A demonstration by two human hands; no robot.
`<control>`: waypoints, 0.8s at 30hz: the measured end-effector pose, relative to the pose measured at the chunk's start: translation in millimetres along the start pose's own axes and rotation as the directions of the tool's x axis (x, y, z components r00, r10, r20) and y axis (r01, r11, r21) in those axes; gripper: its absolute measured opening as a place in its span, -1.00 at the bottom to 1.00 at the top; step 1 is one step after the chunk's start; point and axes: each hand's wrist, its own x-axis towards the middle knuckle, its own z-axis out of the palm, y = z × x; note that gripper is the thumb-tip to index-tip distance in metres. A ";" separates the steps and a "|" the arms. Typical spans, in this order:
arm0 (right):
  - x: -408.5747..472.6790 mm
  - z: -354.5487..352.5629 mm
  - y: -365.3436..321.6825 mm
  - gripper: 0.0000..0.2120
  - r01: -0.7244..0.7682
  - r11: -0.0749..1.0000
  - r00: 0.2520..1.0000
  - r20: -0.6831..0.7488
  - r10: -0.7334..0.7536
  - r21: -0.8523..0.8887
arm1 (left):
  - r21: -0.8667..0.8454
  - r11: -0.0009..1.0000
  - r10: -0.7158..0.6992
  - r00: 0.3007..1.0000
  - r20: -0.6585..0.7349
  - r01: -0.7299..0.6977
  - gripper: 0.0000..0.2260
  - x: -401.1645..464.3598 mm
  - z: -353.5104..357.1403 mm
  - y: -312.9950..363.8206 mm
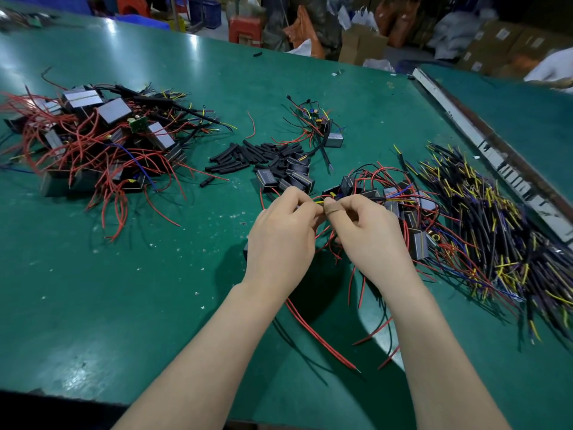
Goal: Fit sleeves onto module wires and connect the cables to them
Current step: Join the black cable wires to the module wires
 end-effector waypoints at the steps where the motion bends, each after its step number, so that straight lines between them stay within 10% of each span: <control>1: 0.2 -0.2 0.8 -0.71 0.012 1.000 1.000 0.001 -0.012 -0.011 | 0.000 1.000 0.006 1.000 0.001 -0.006 -0.94 0.1 0.2 -0.2; 24: 0.1 15.5 1.6 -0.84 -0.076 0.949 0.988 -0.102 0.112 0.305 | -0.091 0.985 -0.150 0.989 -0.012 0.149 -0.91 3.2 0.1 1.1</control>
